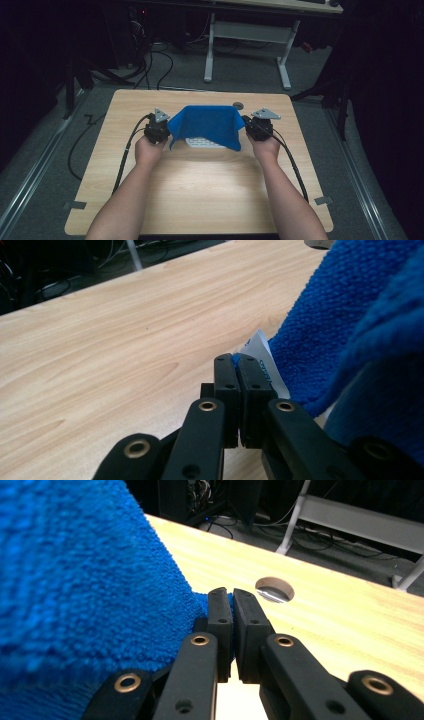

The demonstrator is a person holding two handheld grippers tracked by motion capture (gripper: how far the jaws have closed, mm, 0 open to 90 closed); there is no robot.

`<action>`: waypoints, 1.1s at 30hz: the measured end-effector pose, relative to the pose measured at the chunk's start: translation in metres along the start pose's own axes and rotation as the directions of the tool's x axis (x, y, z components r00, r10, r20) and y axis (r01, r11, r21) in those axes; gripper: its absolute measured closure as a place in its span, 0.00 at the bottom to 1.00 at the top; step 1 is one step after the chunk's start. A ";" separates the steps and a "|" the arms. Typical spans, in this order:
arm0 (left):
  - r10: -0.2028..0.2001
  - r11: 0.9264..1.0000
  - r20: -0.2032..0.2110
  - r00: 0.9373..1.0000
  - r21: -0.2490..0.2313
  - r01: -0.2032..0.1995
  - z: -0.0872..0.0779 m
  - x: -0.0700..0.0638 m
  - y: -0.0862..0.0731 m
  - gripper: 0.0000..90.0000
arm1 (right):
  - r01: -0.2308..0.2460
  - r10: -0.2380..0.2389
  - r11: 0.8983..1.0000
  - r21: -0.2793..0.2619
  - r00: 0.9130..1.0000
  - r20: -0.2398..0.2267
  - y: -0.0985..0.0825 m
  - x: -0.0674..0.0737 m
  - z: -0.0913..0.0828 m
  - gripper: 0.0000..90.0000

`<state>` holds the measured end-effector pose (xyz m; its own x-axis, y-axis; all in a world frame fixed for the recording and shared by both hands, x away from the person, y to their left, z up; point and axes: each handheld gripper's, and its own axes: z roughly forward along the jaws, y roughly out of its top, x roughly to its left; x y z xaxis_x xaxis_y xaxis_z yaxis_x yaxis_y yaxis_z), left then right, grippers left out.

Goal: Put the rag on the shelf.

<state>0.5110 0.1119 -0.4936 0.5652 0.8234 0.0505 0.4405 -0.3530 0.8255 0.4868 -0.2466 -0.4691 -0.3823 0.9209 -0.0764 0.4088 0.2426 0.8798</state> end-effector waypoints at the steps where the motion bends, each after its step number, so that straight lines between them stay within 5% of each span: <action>1: 0.004 1.000 0.002 1.000 0.006 -0.004 0.000 -0.001 -0.002 0.99 | -0.006 0.006 1.000 0.005 1.000 -0.003 -0.001 0.001 0.001 0.97; 15: -0.008 1.000 0.016 1.000 0.014 0.008 -0.002 -0.005 -0.014 0.98 | -0.025 0.026 0.999 0.038 1.000 -0.005 -0.017 0.000 0.007 0.93; 25: -0.076 0.997 0.010 0.997 -0.002 0.076 -0.012 -0.004 -0.017 0.73 | -0.088 0.087 0.996 0.021 0.996 0.014 -0.020 -0.010 -0.008 0.76; 33: -0.091 0.996 -0.004 0.996 -0.017 0.091 -0.020 -0.004 -0.024 0.66 | -0.092 0.091 0.996 0.015 0.995 0.041 -0.021 -0.016 -0.019 0.71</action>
<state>0.4846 0.1262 -0.5025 0.5201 0.8538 -0.0226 0.4782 -0.2692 0.8360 0.4685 -0.2725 -0.4777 -0.3095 0.9508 -0.0150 0.4542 0.1617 0.8761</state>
